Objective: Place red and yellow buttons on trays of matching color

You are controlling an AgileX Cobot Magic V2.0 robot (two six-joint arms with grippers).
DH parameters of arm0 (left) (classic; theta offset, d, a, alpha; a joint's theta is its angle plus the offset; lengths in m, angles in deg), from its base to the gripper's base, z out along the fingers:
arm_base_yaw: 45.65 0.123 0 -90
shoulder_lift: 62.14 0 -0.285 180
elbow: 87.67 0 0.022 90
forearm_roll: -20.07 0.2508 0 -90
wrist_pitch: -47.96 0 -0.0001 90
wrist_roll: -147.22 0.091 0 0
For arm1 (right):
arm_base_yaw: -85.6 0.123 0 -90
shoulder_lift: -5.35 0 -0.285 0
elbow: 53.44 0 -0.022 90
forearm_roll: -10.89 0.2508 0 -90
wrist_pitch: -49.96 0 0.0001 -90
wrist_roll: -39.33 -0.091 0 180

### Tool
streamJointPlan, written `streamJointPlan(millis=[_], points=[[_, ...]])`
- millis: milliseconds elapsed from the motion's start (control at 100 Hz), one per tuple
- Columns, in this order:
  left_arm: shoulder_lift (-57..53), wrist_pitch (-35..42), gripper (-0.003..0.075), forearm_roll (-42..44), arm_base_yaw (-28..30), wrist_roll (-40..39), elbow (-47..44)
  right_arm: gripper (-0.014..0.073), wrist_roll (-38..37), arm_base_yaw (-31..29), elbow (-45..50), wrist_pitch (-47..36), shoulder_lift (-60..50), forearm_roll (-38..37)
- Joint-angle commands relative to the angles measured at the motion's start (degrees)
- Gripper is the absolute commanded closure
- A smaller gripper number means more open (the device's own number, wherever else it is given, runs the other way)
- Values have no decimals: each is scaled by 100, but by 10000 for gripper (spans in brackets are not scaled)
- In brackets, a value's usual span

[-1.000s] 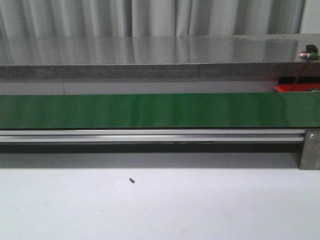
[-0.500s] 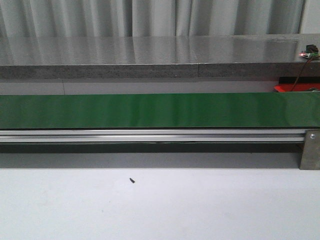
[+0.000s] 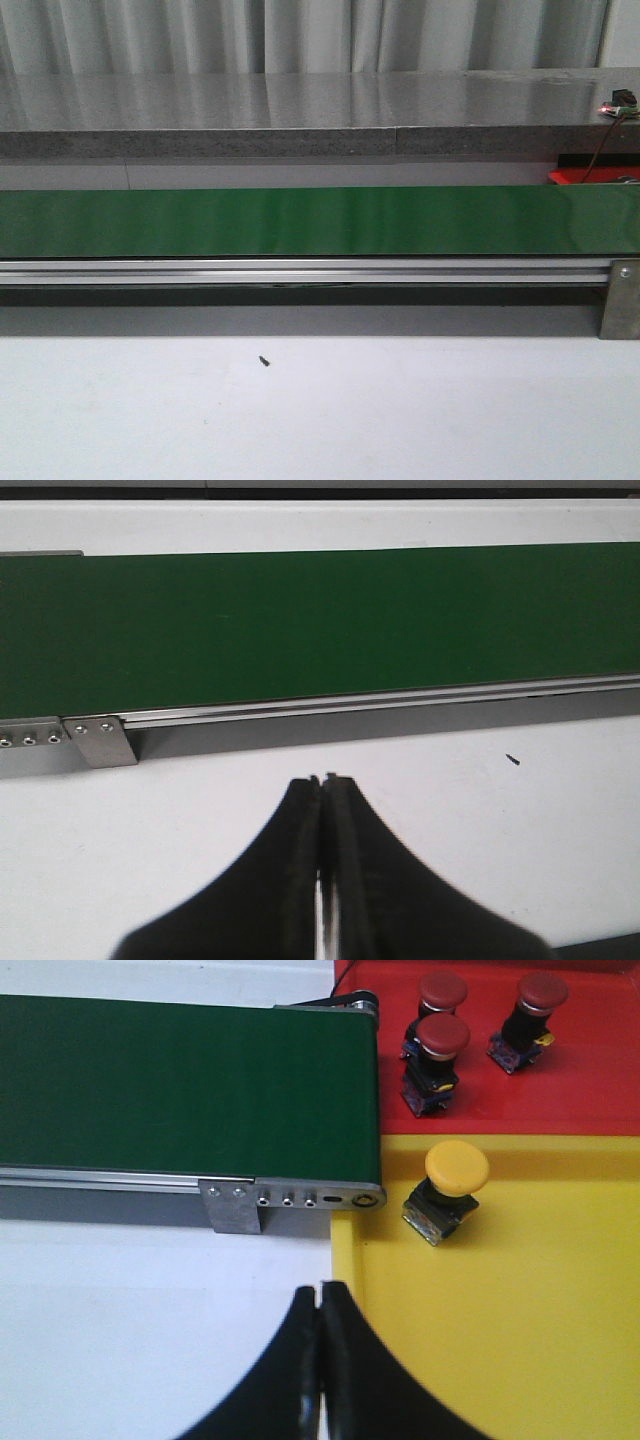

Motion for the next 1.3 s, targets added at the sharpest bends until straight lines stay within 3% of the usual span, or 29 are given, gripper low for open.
streamJointPlan(millis=[0, 290, 520, 810, 950, 1140, 1190, 1290], points=[[15, 387, 740, -10, -44, -41, 143, 662, -5, -2, -123, -357, 3, 6], [231, 1093, 740, 341, 446, -539, 143, 662, -5, -2, -123, -357, 3, 6], [1048, 1435, 740, 422, 1321, -604, 211, 662, -5, -2, -123, -357, 3, 6], [2269, 1862, 719, 445, 1794, -604, 735, 662, -5, -2, -123, -357, 3, 6], [2981, 1894, 556, 445, 2073, -604, 1183, 662, -5, -2, -123, -357, 3, 6], [3939, 1788, 150, 445, 2424, -604, 1841, 662, -5, -2, -123, -357, 3, 6], [4166, 1712, 104, 458, 2490, -604, 2027, 662, -5, -2, -123, -357, 3, 6], [4597, 1674, 101, 460, 2609, -604, 2316, 662, -5, -2, -123, -357, 3, 6]])
